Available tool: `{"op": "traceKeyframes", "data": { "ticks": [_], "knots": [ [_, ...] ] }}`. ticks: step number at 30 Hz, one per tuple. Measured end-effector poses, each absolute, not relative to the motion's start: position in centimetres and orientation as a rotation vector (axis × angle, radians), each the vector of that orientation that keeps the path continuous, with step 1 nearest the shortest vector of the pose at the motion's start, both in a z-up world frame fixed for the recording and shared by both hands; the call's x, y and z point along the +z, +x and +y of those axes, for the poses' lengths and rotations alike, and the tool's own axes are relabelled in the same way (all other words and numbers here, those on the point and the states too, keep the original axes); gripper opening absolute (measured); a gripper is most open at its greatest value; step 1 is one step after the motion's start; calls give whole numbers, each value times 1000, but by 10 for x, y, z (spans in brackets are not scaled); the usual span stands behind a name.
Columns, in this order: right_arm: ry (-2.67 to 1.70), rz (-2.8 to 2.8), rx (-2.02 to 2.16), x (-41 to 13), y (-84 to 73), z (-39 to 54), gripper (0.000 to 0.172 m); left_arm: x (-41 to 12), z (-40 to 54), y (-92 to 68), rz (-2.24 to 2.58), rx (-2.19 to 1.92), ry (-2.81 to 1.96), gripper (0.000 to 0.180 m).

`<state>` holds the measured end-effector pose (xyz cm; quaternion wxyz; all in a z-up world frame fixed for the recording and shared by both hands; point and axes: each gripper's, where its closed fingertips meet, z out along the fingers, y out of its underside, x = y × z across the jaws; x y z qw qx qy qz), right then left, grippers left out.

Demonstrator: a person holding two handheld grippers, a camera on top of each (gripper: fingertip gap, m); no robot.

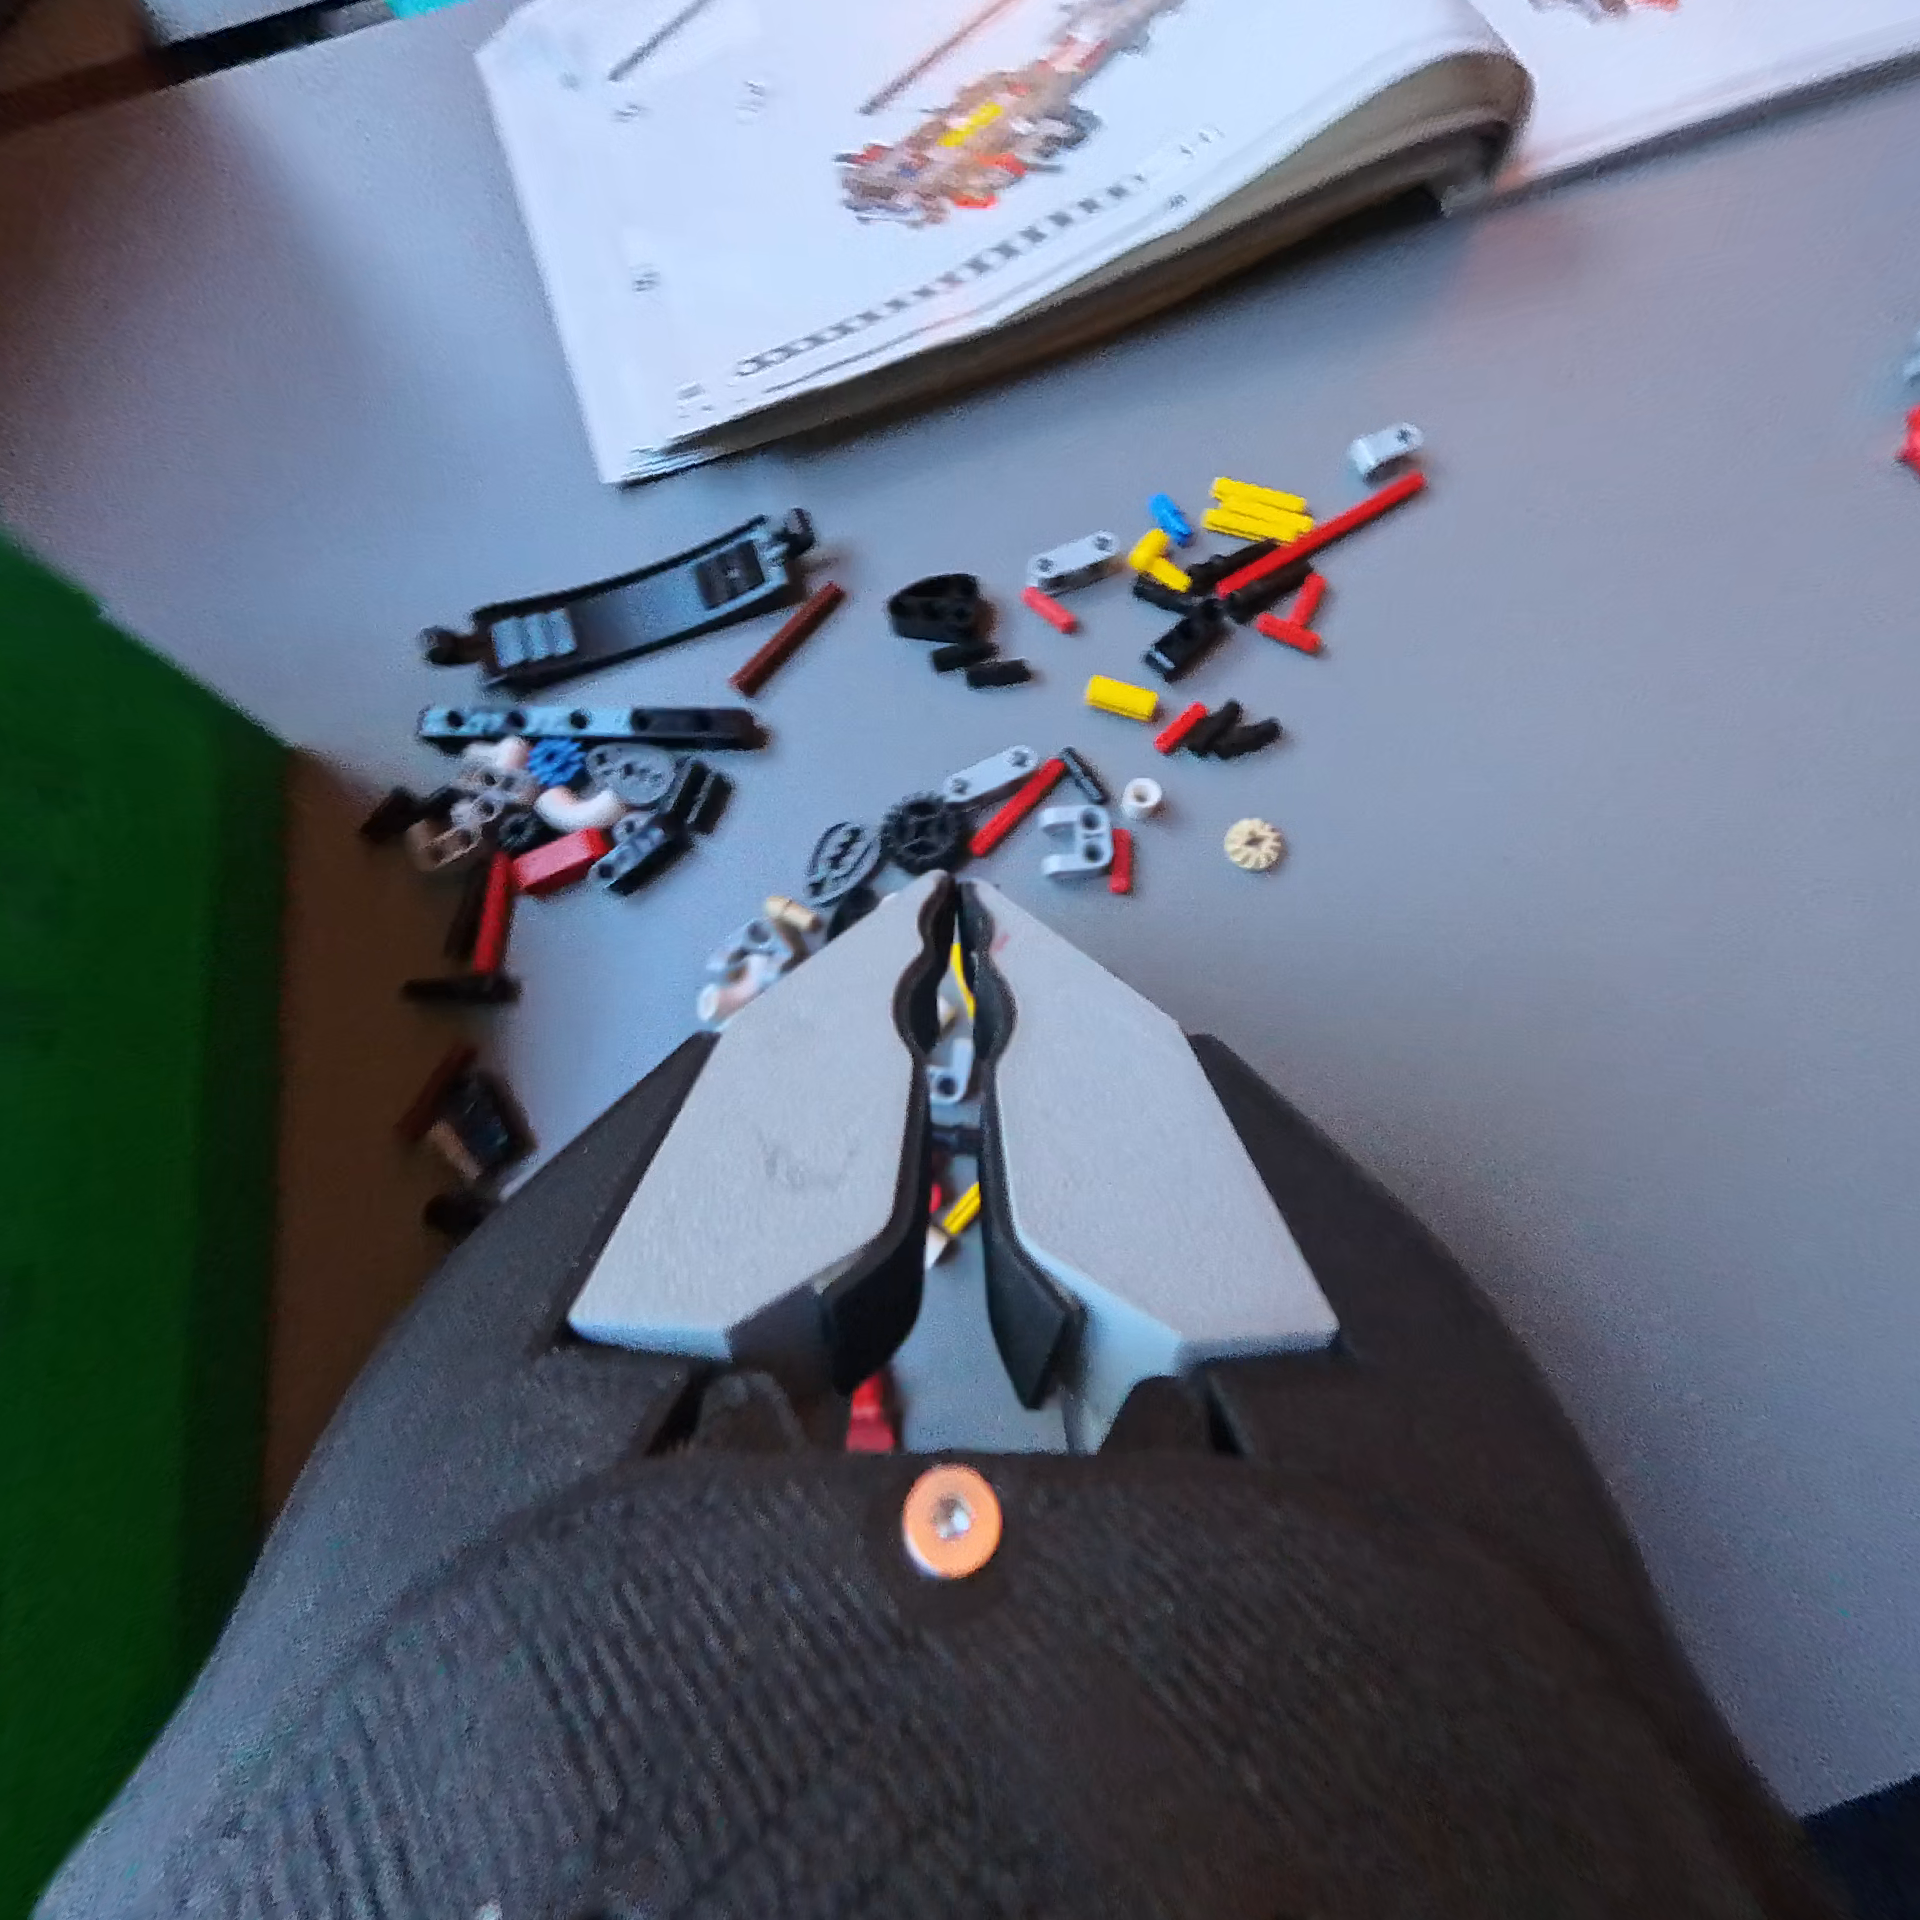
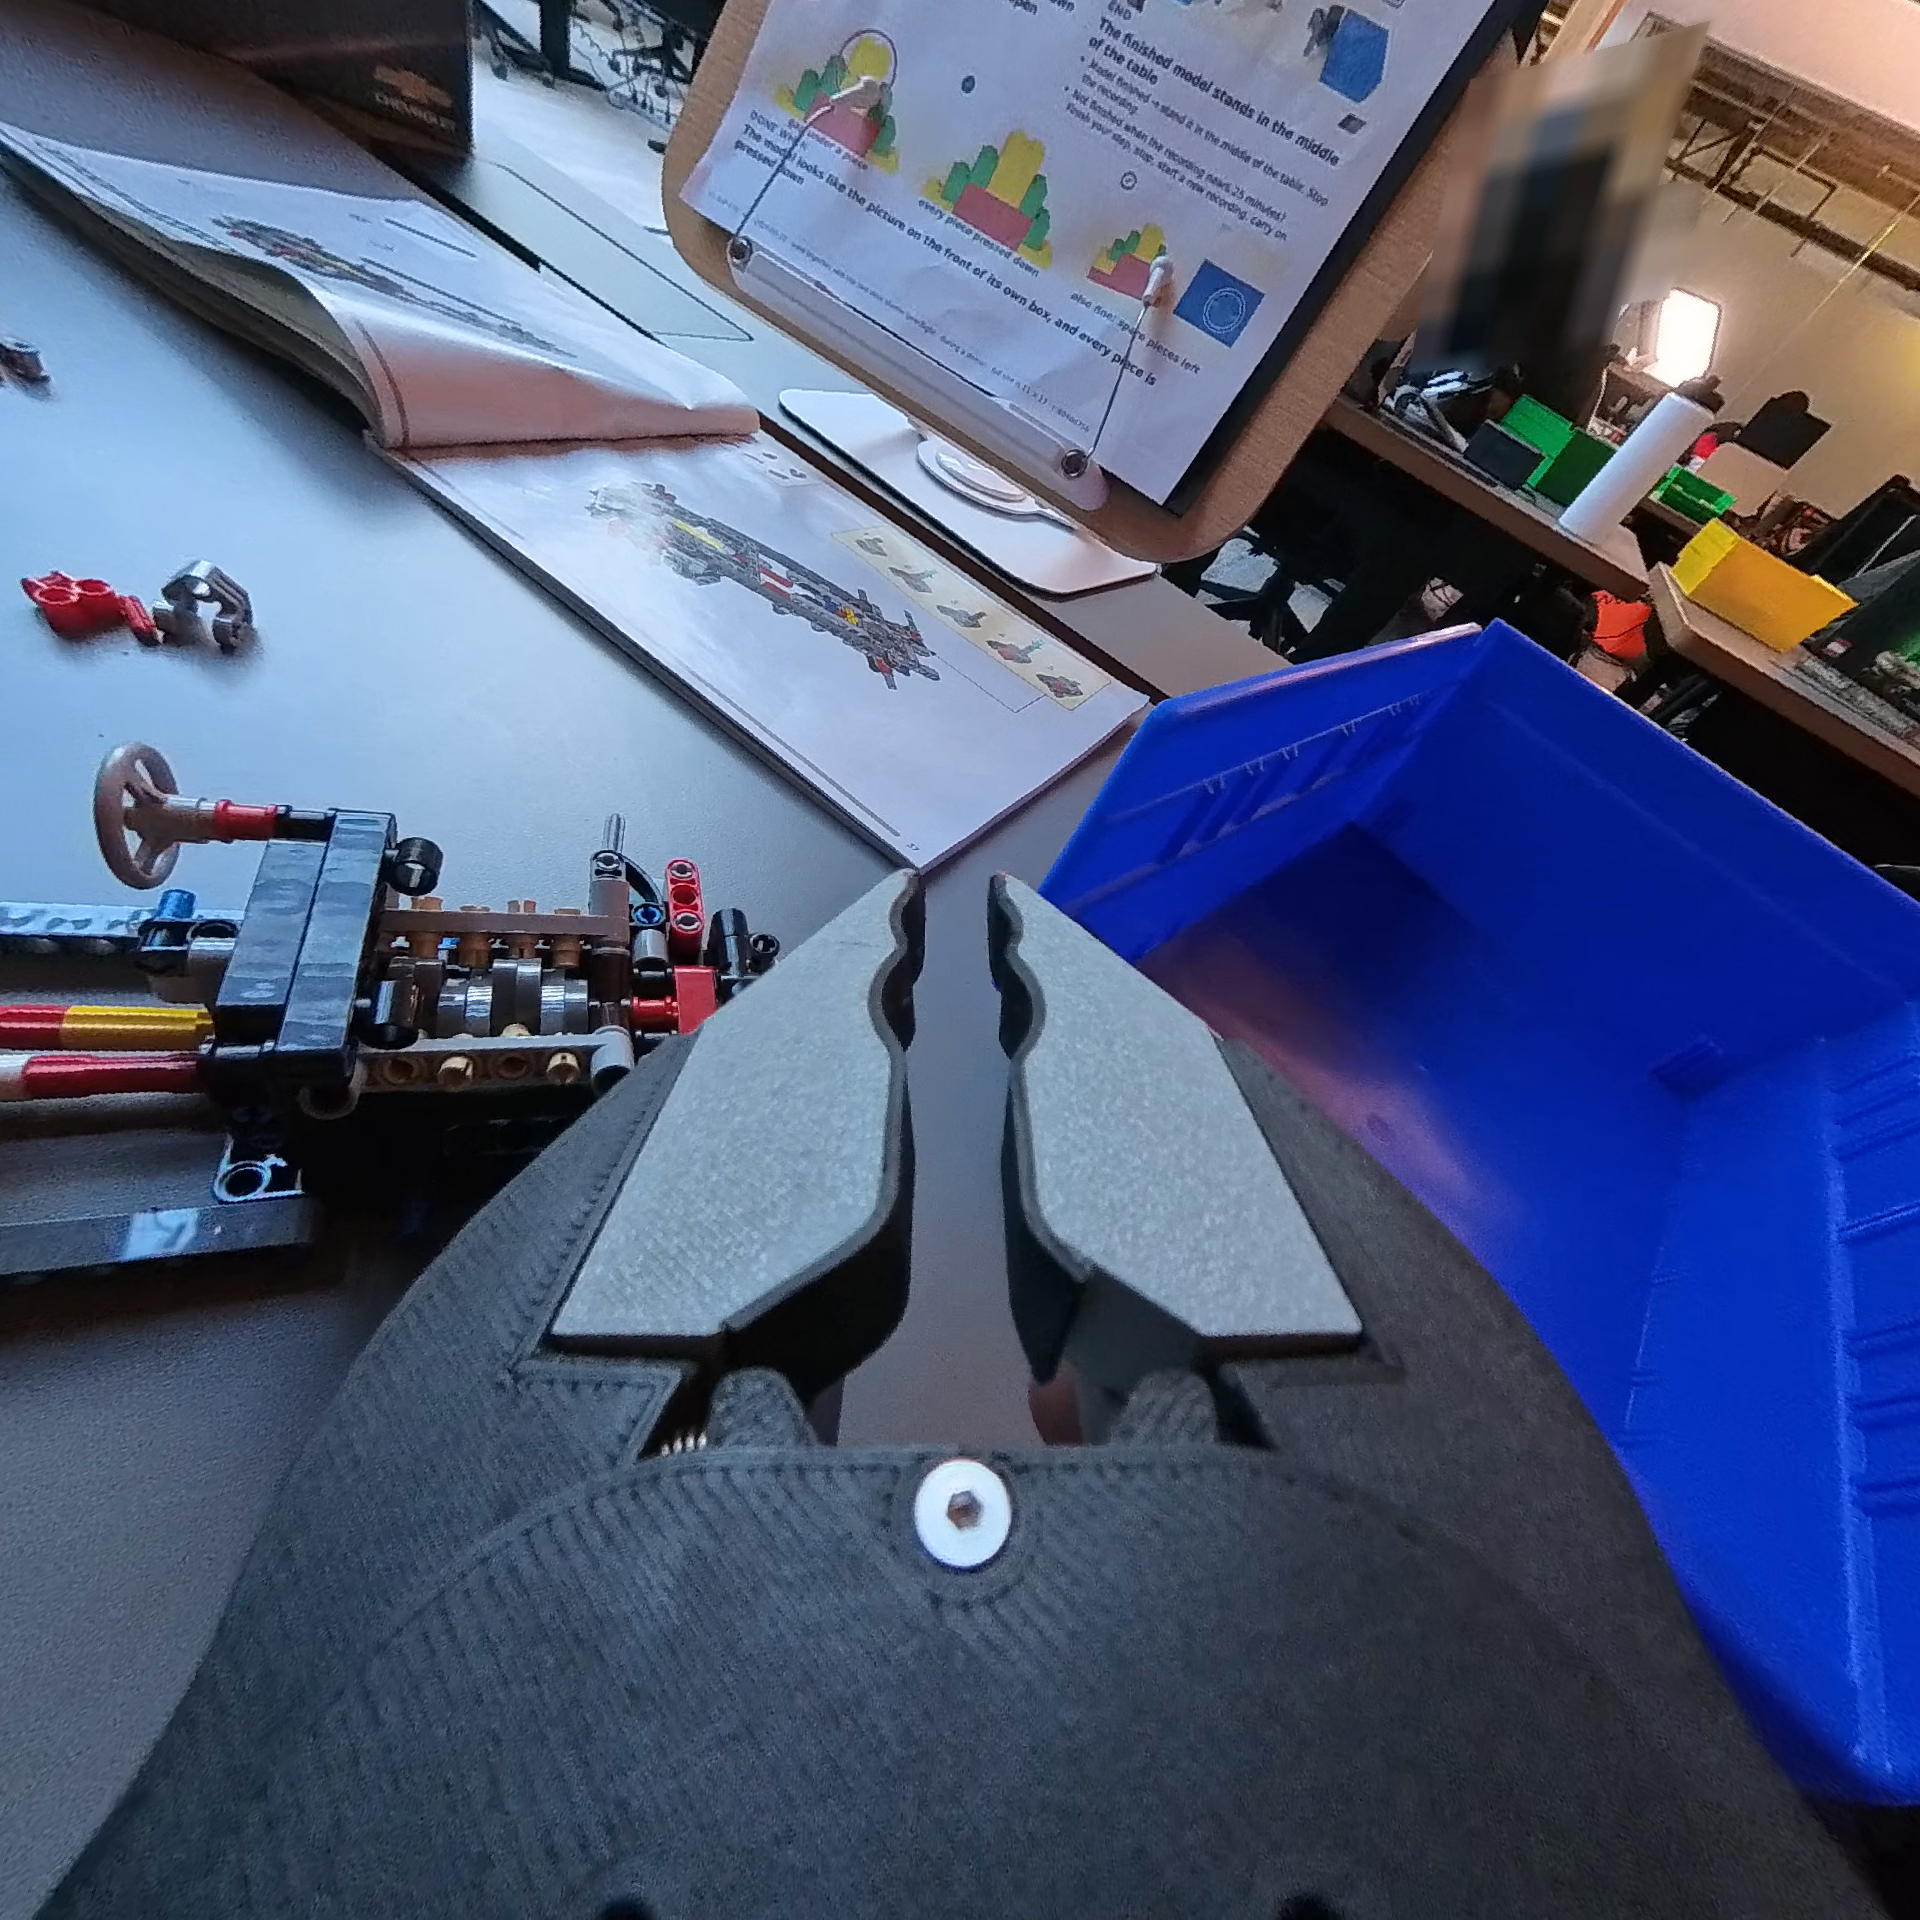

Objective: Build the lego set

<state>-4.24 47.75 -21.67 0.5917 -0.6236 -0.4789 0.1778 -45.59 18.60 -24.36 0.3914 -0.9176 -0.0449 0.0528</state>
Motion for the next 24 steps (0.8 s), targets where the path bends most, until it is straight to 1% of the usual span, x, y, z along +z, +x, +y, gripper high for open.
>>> {"op": "traceKeyframes", "data": {
  "ticks": [6,11,24],
  "knots": [
    [-1472,-1128,370,-222,-43,480,9,-247,149,-484,-275,147,-2343,6],
    [-1480,-1134,342,-224,-43,482,9,-244,130,-495,-296,179,-2328,6],
    [-1599,-981,460,-220,-31,502,11,-240,83,-527,-438,249,-2297,5]
  ]
}}
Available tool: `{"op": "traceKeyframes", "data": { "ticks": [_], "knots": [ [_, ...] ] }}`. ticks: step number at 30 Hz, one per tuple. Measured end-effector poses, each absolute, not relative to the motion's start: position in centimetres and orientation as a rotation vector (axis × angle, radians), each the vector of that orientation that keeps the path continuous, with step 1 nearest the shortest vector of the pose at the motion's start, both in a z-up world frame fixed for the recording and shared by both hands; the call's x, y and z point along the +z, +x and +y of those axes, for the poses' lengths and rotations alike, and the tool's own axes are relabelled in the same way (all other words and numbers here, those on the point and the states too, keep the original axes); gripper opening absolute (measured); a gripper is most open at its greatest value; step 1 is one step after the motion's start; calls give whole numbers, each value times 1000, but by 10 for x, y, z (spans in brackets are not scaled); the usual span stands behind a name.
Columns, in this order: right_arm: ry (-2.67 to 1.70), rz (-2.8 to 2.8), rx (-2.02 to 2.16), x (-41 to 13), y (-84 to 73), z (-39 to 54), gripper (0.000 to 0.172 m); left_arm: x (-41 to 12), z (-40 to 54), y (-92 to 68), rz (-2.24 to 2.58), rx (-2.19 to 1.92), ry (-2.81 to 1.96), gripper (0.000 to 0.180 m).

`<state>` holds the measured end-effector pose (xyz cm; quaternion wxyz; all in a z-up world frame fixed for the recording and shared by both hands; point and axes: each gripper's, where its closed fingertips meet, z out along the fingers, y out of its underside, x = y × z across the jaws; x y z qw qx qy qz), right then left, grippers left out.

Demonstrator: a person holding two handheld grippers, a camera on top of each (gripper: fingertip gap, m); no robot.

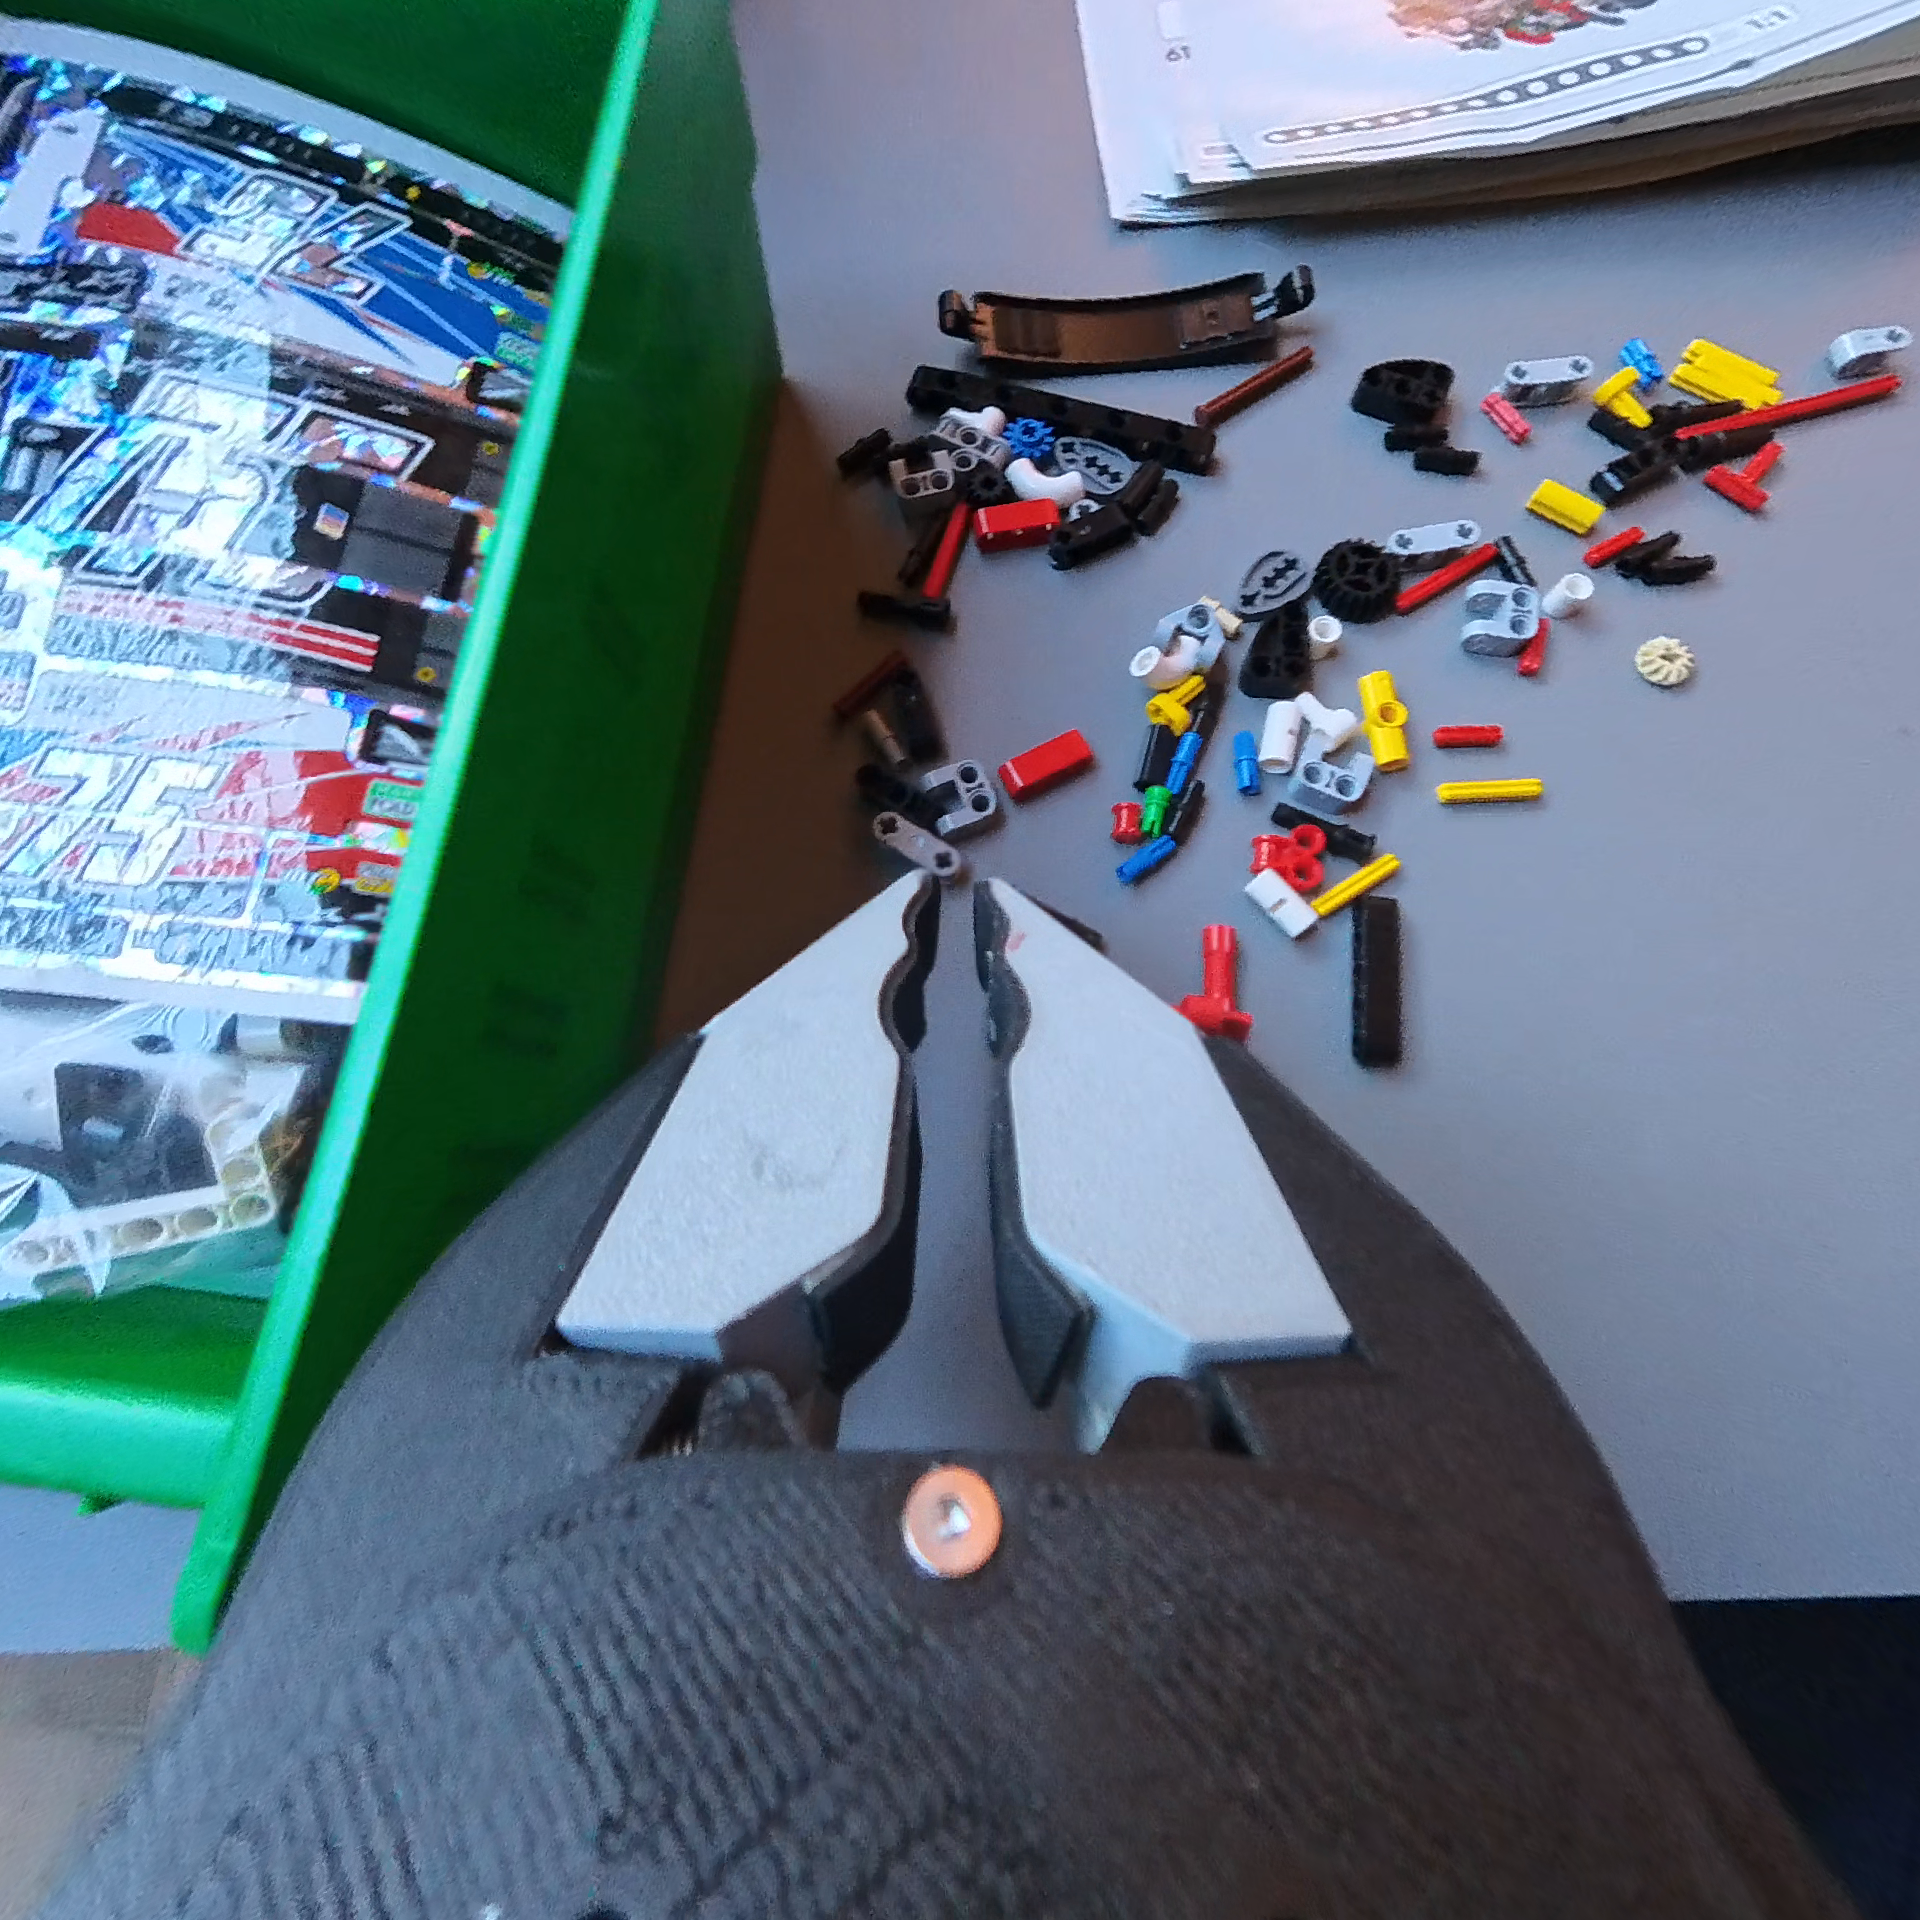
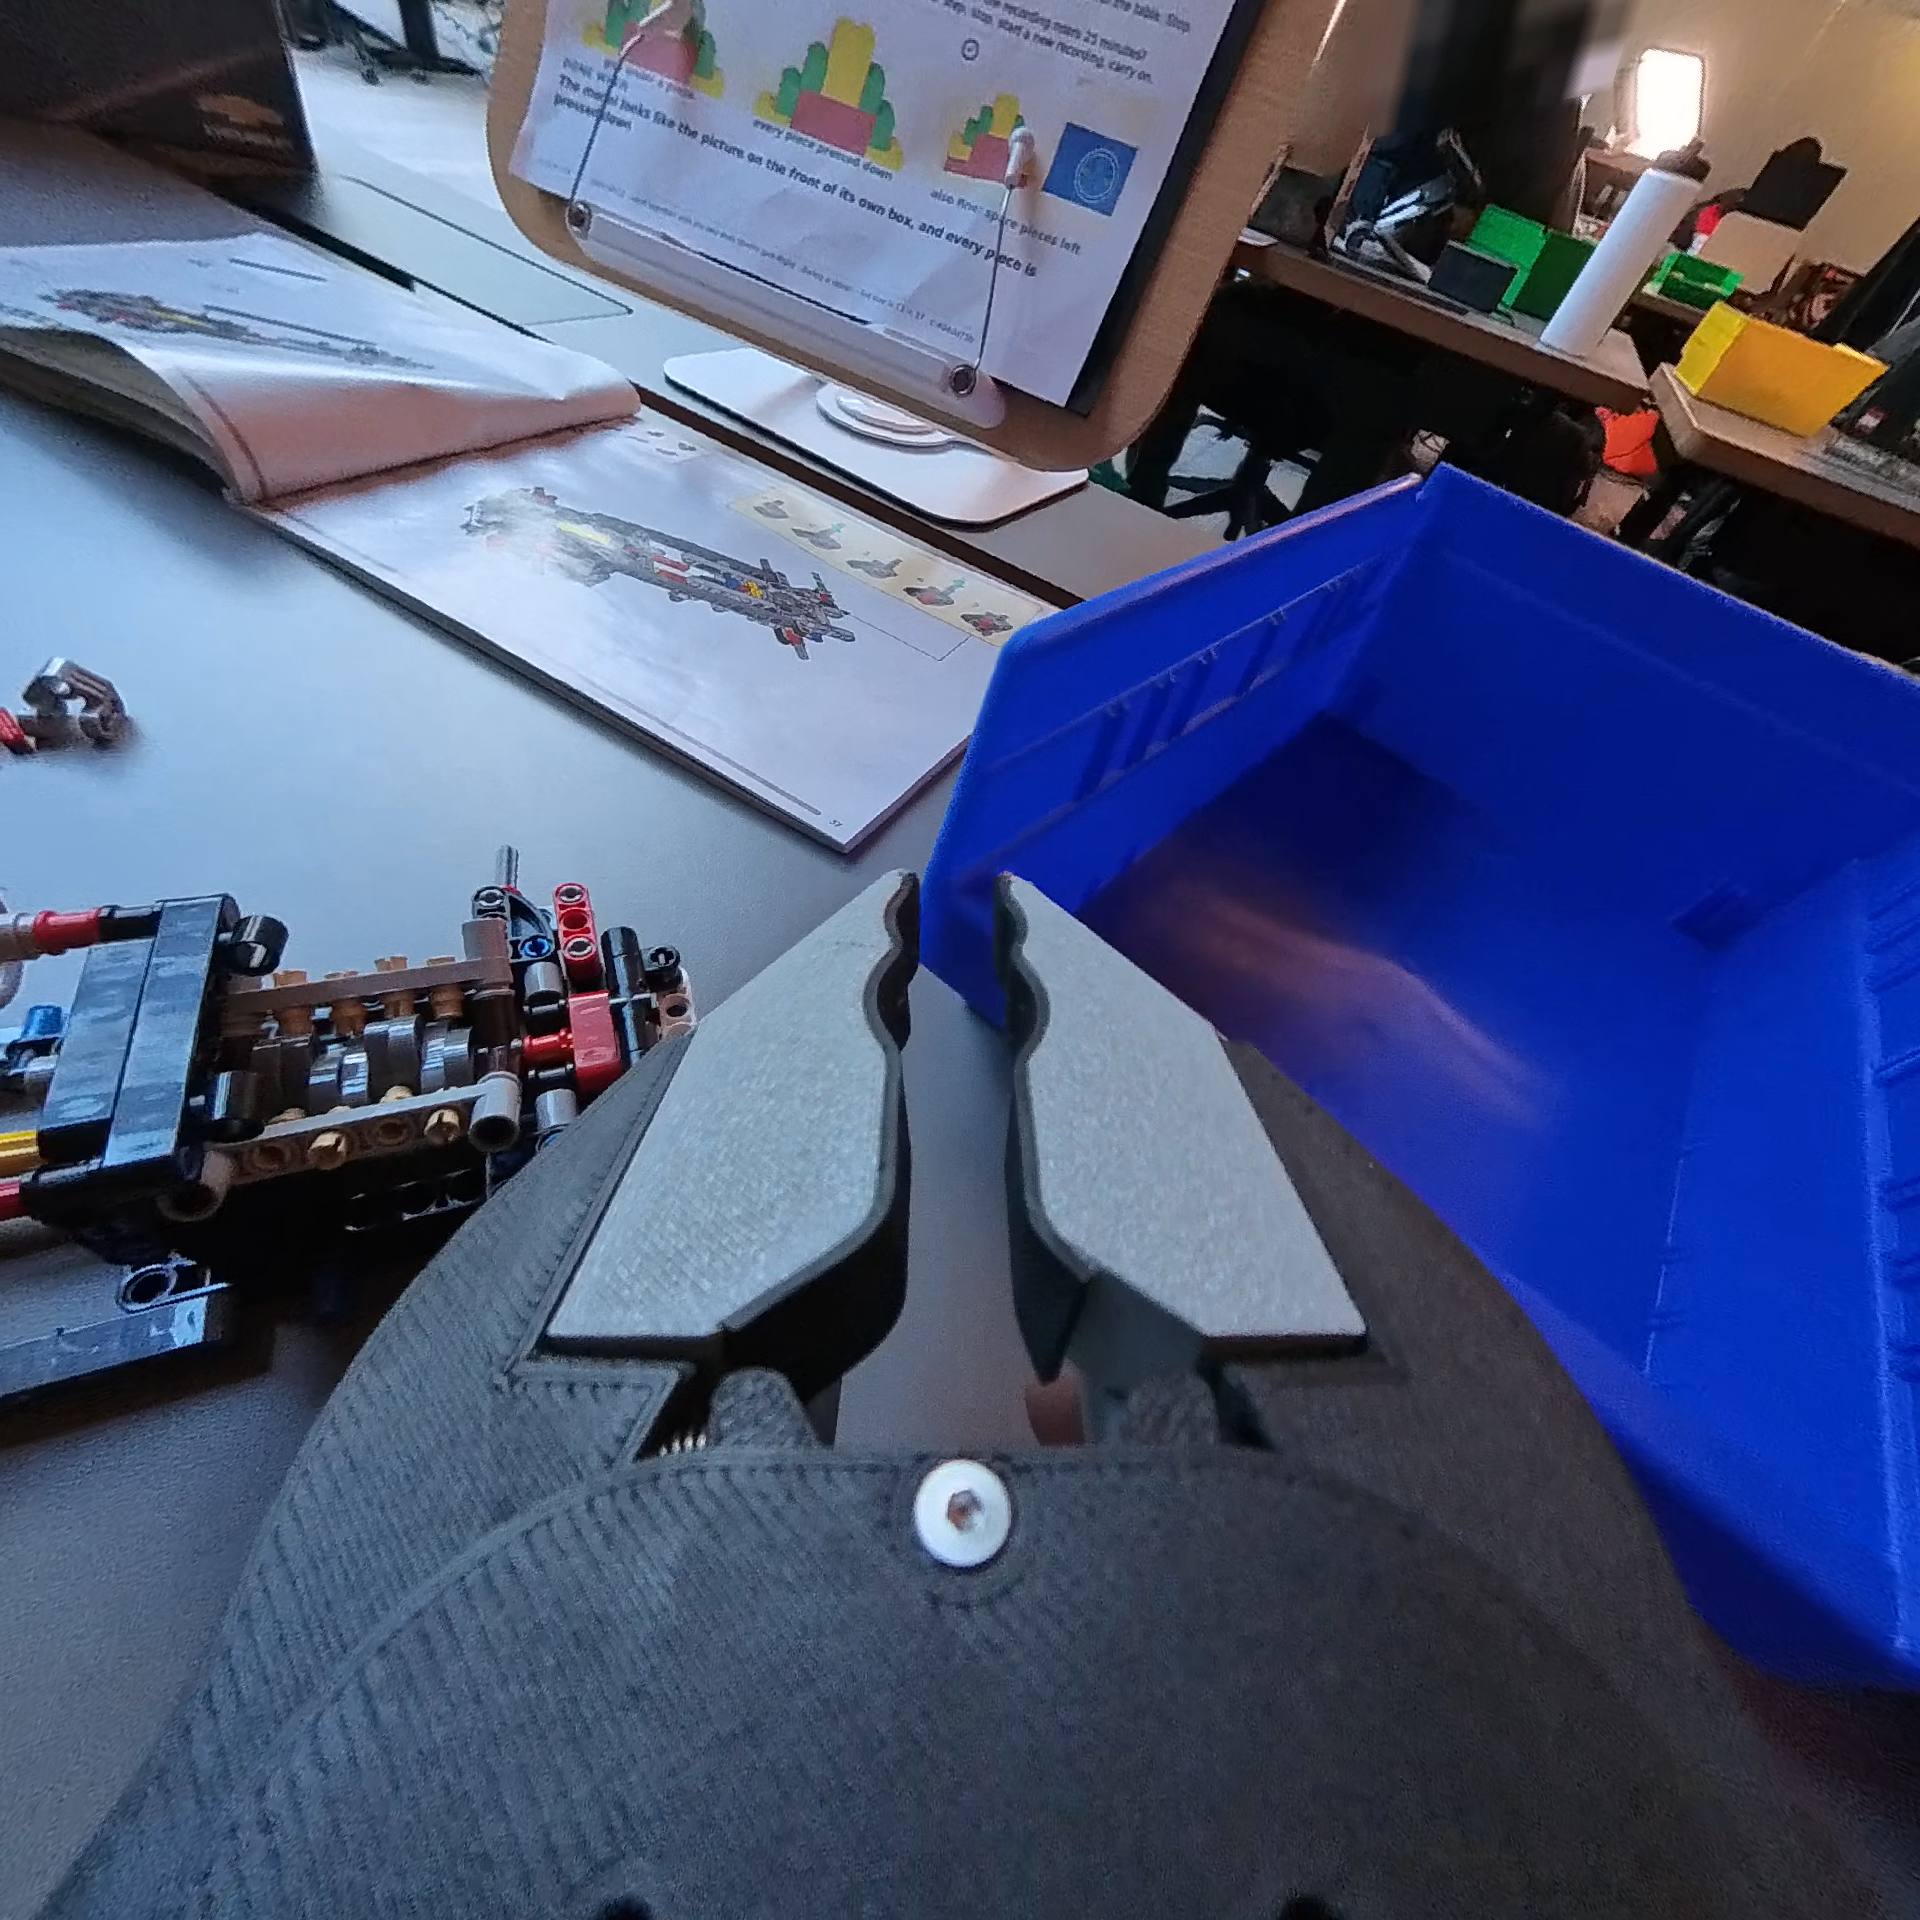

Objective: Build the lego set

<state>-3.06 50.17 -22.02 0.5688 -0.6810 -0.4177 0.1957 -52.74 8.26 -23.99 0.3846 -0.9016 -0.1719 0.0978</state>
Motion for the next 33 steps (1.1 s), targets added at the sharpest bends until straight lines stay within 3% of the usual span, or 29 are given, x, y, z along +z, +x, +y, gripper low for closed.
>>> {"op": "traceKeyframes", "data": {
  "ticks": [9,23,33],
  "knots": [
    [-1597,-988,460,-220,-31,501,11,-230,79,-542,-550,284,-2215,9],
    [-1580,-1011,444,-221,-34,499,10,-251,142,-548,-421,234,-2301,34],
    [-1564,-1023,446,-220,-35,497,9,-278,163,-572,-256,390,-2461,36]
  ]
}}
